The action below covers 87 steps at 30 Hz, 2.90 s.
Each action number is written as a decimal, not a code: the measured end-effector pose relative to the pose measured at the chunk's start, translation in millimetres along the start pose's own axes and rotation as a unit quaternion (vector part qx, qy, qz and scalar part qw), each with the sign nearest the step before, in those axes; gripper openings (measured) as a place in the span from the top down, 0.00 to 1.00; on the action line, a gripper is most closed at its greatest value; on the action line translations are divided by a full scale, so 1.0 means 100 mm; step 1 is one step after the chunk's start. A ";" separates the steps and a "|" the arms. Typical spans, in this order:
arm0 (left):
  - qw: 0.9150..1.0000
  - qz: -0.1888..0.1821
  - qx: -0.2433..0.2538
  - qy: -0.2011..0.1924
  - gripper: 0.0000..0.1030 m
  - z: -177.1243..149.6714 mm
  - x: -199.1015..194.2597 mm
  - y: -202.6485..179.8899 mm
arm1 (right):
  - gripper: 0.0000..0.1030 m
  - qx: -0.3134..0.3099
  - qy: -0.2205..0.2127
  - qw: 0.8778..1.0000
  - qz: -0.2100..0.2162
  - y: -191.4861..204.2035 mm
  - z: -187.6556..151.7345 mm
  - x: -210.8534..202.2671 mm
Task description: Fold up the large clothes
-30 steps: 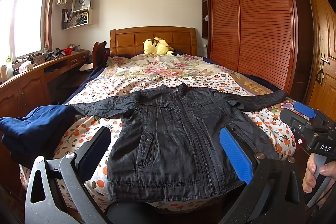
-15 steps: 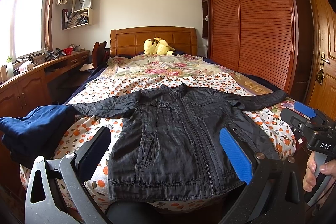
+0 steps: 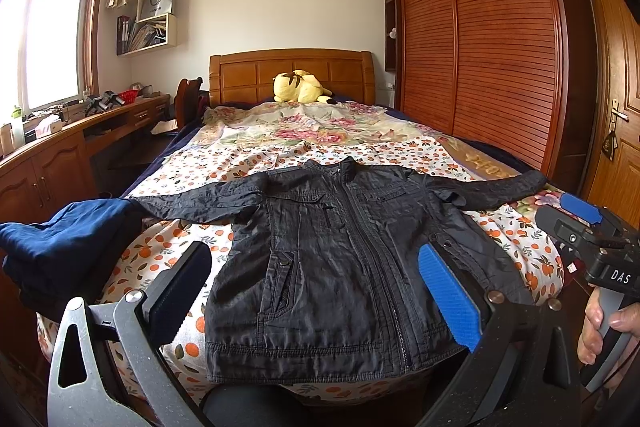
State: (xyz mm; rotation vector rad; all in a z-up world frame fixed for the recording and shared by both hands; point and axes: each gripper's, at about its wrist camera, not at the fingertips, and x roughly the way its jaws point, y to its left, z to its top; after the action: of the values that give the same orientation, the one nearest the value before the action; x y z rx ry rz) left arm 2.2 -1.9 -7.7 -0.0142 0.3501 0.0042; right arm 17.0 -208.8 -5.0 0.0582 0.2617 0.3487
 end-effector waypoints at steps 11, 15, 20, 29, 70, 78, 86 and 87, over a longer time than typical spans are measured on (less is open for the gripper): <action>1.000 0.005 -0.027 -0.014 0.00 -0.14 0.31 0.20 | 0.00 -0.011 0.015 1.000 0.005 0.00 -0.05 0.18; 0.999 0.001 -0.046 0.000 0.00 -0.23 0.52 0.33 | 0.00 -0.017 0.026 0.999 0.011 0.00 -0.09 0.34; 0.999 0.021 -0.029 0.020 0.00 -0.38 0.81 0.55 | 0.00 -0.018 0.051 0.998 0.019 0.00 -0.17 0.67; 0.990 0.020 -0.094 0.107 0.00 -0.77 1.24 0.83 | 0.00 -0.025 0.076 0.996 0.032 -0.01 -0.19 1.15; 0.964 0.123 -0.125 0.202 0.39 -0.22 3.49 2.94 | 0.00 -0.044 0.149 0.978 0.140 0.26 -0.02 3.05; 0.948 0.151 -0.162 0.227 0.49 -0.24 4.05 3.39 | 0.00 -0.051 0.151 0.978 0.138 0.32 -0.04 3.09; 0.934 0.170 -0.190 0.249 0.66 -0.31 4.36 3.59 | 0.00 -0.049 0.151 0.977 0.141 0.31 -0.05 3.09; 0.933 0.173 -0.193 0.251 0.66 -0.31 4.39 3.61 | 0.00 -0.049 0.151 0.977 0.142 0.31 -0.05 3.09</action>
State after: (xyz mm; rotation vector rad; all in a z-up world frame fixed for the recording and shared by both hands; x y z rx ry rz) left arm 401.2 358.9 -192.5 -0.3481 0.8579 0.4272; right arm 285.7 -73.4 -81.8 -0.0557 0.5396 0.6561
